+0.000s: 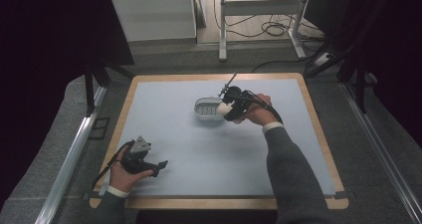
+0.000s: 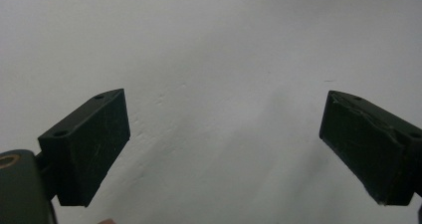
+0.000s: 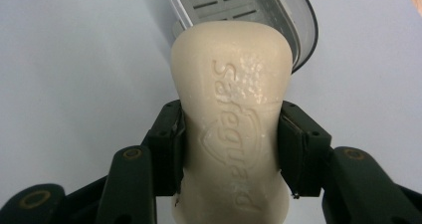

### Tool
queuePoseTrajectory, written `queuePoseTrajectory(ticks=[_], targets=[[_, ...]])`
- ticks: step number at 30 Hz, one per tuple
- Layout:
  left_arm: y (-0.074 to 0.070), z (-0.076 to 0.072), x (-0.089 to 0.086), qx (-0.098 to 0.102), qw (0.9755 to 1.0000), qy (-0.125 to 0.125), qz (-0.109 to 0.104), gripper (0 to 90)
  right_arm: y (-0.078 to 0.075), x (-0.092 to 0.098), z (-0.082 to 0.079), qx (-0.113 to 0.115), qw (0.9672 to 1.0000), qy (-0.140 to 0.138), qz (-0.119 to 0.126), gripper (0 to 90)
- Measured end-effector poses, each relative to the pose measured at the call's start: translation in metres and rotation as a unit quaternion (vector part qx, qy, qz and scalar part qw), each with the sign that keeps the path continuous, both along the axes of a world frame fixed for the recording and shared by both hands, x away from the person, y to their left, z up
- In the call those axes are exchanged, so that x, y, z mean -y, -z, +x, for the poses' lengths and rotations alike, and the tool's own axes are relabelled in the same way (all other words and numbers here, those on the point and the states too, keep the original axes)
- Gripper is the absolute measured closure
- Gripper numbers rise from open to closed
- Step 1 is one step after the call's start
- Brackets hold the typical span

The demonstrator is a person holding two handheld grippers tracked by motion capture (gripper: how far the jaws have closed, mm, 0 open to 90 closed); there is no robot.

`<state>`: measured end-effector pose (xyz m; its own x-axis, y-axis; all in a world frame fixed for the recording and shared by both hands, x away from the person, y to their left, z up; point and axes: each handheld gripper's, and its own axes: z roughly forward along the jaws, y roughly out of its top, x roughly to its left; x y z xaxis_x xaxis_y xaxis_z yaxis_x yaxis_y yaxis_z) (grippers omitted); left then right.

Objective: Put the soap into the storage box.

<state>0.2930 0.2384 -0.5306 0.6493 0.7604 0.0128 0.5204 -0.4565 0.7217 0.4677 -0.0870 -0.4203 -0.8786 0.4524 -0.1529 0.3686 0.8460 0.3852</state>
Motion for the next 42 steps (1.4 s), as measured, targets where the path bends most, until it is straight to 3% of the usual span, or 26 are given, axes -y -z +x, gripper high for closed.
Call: queuePoseTrajectory(ticks=[26, 31, 42], targets=[[-0.001, -0.001, -0.001, 0.001, 1.0000, -0.001, -0.003, 6.2, 0.002, -0.016, 0.025, -0.001, 1.0000, -0.007, -0.002, 49.4], [-0.001, -0.001, -0.001, 0.000, 1.0000, -0.001, -0.002, 6.2, 0.003, -0.020, 0.029, -0.001, 0.9998, -0.014, 0.013, 49.5], [-0.002, -0.001, -0.001, -0.001, 1.0000, 0.001, -0.008, 6.2, 0.004, -0.036, 0.041, 0.005, 0.9994, -0.033, 0.000, 49.4]])
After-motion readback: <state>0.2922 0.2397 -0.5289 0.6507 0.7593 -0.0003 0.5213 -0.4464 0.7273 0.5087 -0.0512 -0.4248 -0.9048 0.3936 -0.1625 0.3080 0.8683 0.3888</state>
